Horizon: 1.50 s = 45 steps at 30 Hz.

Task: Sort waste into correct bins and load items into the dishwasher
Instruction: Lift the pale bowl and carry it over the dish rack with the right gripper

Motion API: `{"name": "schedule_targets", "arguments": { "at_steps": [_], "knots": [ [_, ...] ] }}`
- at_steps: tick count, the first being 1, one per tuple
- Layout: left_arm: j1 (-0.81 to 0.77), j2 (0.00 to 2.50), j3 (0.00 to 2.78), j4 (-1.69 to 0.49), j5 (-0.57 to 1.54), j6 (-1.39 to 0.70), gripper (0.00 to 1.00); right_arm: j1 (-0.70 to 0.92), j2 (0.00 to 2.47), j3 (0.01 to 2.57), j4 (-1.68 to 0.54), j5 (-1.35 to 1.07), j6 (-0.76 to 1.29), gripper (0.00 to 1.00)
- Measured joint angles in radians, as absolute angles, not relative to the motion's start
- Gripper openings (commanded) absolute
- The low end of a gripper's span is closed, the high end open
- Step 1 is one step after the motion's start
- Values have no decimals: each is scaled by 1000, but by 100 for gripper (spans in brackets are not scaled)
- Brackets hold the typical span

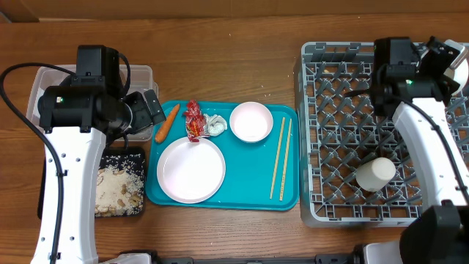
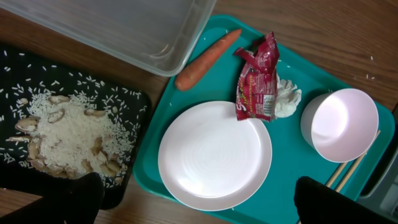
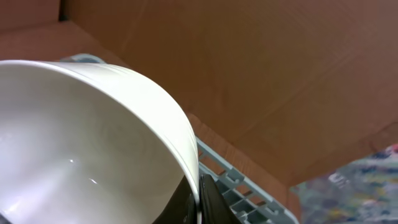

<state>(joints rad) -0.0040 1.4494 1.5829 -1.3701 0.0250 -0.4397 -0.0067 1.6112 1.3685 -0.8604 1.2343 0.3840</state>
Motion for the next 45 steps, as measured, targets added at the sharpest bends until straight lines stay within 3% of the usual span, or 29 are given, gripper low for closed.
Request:
{"name": "schedule_targets", "arguments": {
  "at_steps": [22,26,28,30,31,32,45],
  "knots": [
    [-4,1449,1583,-1370,25,-440,100,-71,1811,1347,-849,1215,284,4],
    [-4,1449,1583,-1370,25,-439,100,-57,1811,1347,-856,1188,283,16],
    [-4,1449,1583,-1370,25,-440,100,-39,1811,1347,-857,1177,281,27],
    [-4,1449,1583,-1371,25,-440,100,-19,1811,1347,-859,1171,273,31],
    [-4,1449,1583,-1370,25,-440,100,-8,1811,1347,-865,1171,265,17],
    [-4,1449,1583,-1370,25,-440,100,0,1811,1347,-871,1172,258,11],
    [-4,1449,1583,-1370,25,-440,100,8,1809,1348,-853,1205,254,6]
  ]
}}
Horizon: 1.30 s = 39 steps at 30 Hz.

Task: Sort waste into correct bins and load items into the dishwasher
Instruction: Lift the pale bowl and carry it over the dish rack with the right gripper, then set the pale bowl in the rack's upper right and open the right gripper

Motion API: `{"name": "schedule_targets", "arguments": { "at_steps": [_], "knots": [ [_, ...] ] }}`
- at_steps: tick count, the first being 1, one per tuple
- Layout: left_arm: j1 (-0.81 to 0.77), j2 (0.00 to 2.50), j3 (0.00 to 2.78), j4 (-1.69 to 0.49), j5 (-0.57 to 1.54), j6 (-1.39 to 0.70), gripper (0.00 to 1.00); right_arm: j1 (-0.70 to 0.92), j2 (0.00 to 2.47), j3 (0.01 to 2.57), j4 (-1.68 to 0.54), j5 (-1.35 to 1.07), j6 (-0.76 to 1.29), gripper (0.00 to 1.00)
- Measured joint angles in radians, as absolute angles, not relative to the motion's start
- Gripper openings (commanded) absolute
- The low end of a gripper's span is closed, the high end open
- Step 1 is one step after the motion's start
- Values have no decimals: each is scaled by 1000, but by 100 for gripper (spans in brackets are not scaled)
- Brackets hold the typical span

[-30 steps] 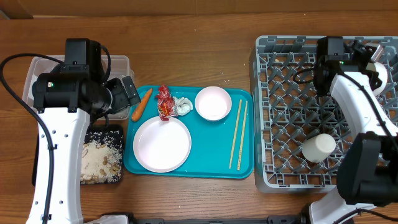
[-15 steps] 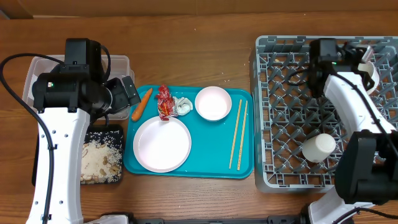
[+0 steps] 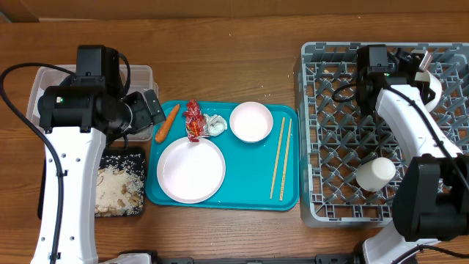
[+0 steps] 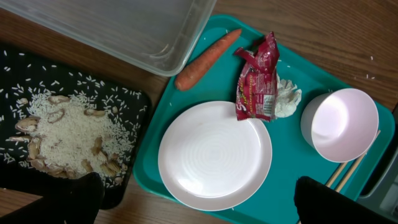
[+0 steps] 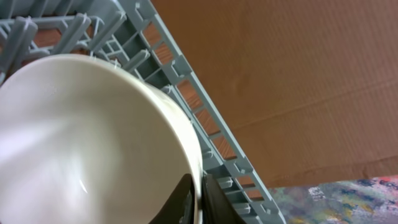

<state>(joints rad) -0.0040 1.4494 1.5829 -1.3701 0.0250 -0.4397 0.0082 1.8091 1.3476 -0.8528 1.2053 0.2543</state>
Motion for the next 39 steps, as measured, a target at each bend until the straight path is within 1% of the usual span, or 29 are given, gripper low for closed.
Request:
{"name": "schedule_targets", "arguments": {
  "at_steps": [4,9,12,14,21,24,29,33,39],
  "knots": [
    [-4,1449,1583,-1370,25,-440,100,15,1809,1348,-811,1185,222,6],
    [-4,1449,1583,-1370,25,-440,100,70,1809,1347,-744,1142,151,6],
    [-4,1449,1583,-1370,25,-440,100,101,1809,1347,-739,1129,126,5],
    [-4,1449,1583,-1370,25,-440,100,107,1809,1347,-740,1126,121,4],
    [-4,1449,1583,-1370,25,-440,100,107,1809,1347,-750,1127,112,4],
    [-4,1449,1583,-1370,25,-440,100,107,1809,1347,-749,1157,118,4],
    [-4,1449,1583,-1370,25,-440,100,105,1810,1347,-712,1296,131,4],
    [-4,1449,1583,-1370,25,-439,100,105,1810,1347,-723,1382,131,4],
    [-4,1449,1583,-1370,25,-440,100,99,1810,1347,-726,1419,132,4]
  ]
}}
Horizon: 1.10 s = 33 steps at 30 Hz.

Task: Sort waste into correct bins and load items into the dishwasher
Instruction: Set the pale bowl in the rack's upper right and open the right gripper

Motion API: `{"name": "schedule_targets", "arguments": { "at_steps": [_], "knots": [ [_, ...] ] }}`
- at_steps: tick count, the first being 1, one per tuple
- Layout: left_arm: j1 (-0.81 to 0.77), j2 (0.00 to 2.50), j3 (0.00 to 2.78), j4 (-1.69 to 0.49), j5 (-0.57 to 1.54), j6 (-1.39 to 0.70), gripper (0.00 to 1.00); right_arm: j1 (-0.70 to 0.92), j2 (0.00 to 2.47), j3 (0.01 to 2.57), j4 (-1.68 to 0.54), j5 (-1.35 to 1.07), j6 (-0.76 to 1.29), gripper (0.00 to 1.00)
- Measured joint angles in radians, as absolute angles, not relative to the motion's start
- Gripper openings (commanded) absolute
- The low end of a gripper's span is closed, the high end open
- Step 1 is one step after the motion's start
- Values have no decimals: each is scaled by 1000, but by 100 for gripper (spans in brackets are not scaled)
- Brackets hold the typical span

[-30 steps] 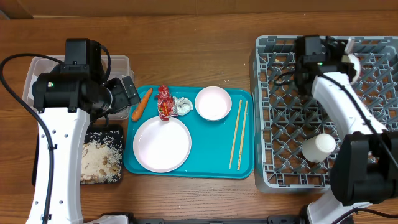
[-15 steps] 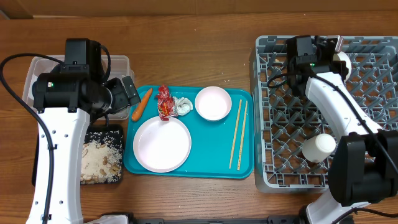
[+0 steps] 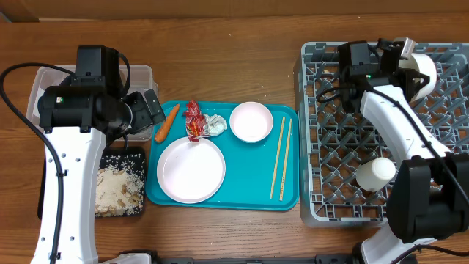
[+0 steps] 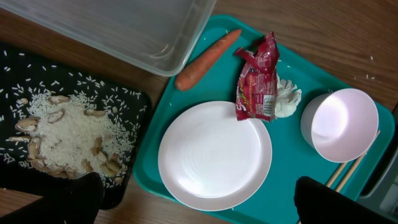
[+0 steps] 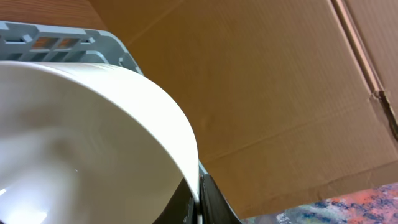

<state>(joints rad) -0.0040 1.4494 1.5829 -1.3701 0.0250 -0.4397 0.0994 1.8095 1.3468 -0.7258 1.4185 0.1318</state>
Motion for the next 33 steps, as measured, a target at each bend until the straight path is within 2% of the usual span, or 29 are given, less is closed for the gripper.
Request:
{"name": "schedule_targets", "arguments": {
  "at_steps": [10,20,22,25,27,30,33],
  "knots": [
    [-4,1449,1583,-1370,25,-440,100,76,1810,1340,-741,1378,134,4],
    [-4,1449,1583,-1370,25,-440,100,95,1810,1208,-678,1386,142,4],
    [-4,1449,1583,-1370,25,-440,100,100,1810,1208,-675,1388,142,14],
    [-4,1449,1583,-1370,25,-440,100,117,1810,1202,-671,1383,129,17],
    [-4,1449,1583,-1370,25,-440,100,145,1810,1198,-659,1375,108,24],
    [-4,1449,1583,-1370,25,-440,100,192,1810,1198,-644,1372,84,63],
    [-4,1449,1583,-1370,25,-440,100,230,1810,1196,-645,1390,77,80]
  ]
}}
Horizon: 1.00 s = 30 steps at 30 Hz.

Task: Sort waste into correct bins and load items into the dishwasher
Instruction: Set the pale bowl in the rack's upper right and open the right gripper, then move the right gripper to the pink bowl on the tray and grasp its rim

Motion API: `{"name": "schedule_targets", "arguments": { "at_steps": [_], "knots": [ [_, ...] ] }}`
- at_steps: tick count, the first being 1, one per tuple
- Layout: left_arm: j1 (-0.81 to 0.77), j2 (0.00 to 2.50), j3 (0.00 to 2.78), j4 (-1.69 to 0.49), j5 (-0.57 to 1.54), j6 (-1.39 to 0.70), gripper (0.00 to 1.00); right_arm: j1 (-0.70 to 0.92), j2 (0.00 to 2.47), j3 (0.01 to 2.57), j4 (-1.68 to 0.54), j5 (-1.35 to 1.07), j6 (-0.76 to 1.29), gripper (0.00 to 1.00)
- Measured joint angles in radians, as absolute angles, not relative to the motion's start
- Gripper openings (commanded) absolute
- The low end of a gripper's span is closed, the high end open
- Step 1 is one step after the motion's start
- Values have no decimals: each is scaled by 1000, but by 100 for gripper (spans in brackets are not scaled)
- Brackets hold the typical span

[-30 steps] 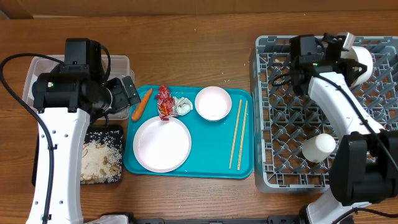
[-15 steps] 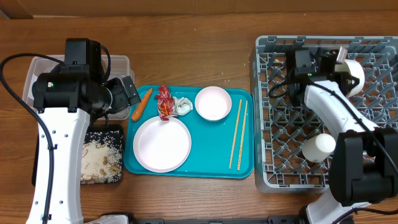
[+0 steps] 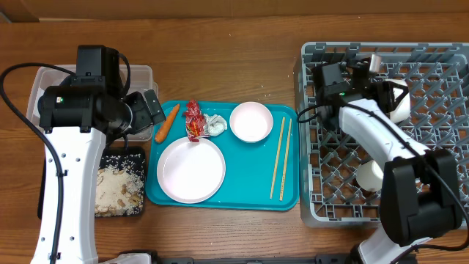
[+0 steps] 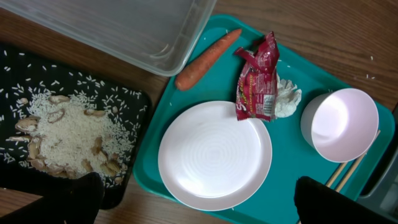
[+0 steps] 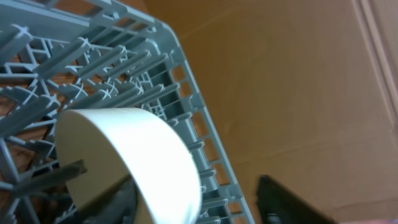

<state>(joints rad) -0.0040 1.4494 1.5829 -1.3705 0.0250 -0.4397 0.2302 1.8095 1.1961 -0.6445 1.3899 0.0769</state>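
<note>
A white bowl (image 5: 134,155) stands on its edge among the tines at the back of the grey dish rack (image 3: 315,183); it shows in the overhead view as the bowl (image 3: 400,108). My right gripper (image 5: 205,208) is open, its fingers on either side of the bowl's rim. A white cup (image 3: 368,176) lies in the rack, half hidden by the arm. My left gripper (image 4: 196,211) hangs open above the teal tray (image 3: 242,192). On that tray are a white plate (image 4: 214,155), a pink bowl (image 4: 343,124), chopsticks (image 3: 280,158), a carrot (image 4: 205,59), a red wrapper (image 4: 258,78) and a crumpled tissue (image 4: 287,99).
A clear plastic bin (image 3: 44,88) stands at the far left. In front of it is a black tray (image 4: 134,99) holding rice and scraps. The rack's upright tines surround the white bowl. Bare wood lies behind the teal tray.
My right gripper was shut on the white bowl's rim over the rack's back edge. Now it is open and the bowl stands in the rack. The left arm has not moved.
At first my right gripper held the white bowl above the rack's back right corner. Later it held the bowl further left and lower over the rack's back rows. Now the bowl stands on edge in the rack and the gripper is open. The left side stayed unchanged.
</note>
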Motion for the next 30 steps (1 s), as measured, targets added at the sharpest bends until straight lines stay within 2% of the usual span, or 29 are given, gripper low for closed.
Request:
{"name": "schedule_targets", "arguments": {
  "at_steps": [8,11,14,15,18,21,24,30],
  "knots": [
    [-4,1449,1583,-1370,25,-440,100,318,1754,1197,-646,1410,67,95],
    [-4,1449,1583,-1370,25,-440,100,397,1655,1207,-651,1320,67,95],
    [-4,1449,1583,-1370,25,-440,100,479,1561,1217,-696,1140,68,89],
    [-4,1449,1583,-1371,25,-440,100,517,1520,1218,-712,1024,74,81],
    [-4,1449,1583,-1370,25,-440,100,575,1465,1223,-724,725,79,67],
    [-4,1449,1583,-1370,25,-440,100,594,1455,1224,-726,406,113,64],
    [-4,1449,1583,-1370,25,-440,100,591,1483,1224,-736,238,202,64],
    [-4,1449,1583,-1370,25,-440,100,590,1596,1224,-744,121,356,60]
  ]
}}
